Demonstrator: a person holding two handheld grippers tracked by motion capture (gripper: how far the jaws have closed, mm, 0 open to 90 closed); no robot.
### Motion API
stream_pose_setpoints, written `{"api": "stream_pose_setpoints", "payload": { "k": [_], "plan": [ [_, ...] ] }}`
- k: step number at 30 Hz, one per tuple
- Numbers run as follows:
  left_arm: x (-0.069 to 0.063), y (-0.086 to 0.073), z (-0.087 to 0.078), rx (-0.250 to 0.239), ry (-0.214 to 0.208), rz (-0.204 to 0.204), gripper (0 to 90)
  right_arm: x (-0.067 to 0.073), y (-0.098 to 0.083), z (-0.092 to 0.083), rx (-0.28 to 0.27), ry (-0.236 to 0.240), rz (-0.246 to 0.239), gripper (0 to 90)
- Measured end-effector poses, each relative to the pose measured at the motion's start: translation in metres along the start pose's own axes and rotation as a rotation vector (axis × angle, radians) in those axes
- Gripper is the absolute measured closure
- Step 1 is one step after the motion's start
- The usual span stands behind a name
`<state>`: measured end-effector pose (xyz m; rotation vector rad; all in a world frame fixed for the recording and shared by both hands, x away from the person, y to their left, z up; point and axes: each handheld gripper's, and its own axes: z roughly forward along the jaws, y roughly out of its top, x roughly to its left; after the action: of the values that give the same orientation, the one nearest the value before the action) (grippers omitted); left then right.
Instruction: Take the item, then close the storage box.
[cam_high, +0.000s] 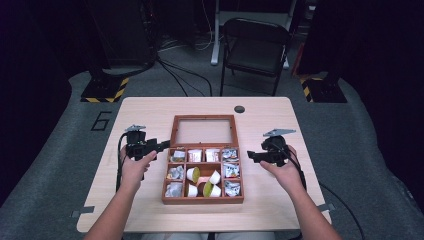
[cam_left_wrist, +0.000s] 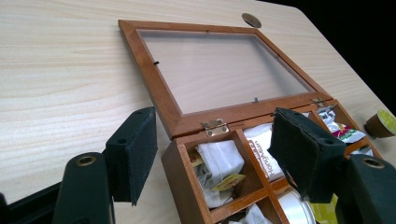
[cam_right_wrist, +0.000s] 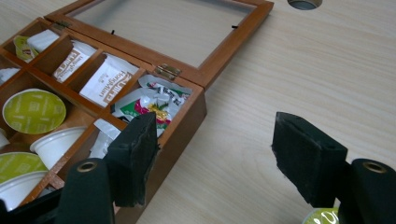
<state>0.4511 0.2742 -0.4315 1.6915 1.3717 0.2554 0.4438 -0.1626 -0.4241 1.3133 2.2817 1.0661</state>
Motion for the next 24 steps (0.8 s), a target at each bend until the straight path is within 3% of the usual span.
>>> {"api": "stream_pose_setpoints", "payload": {
  "k": [8, 24],
  "plan": [
    [-0.002, 0.007, 0.003, 0.008, 0.010, 0.024, 30.3, 0.007, 0.021, 0.006, 0.006, 0.065, 0.007, 31.7],
    [0.001, 0.012, 0.019, 0.047, 0.000, 0.039, 31.6, 0.008, 0.048, 0.025, 0.014, 0.086, 0.012, 33.8]
  ]
}}
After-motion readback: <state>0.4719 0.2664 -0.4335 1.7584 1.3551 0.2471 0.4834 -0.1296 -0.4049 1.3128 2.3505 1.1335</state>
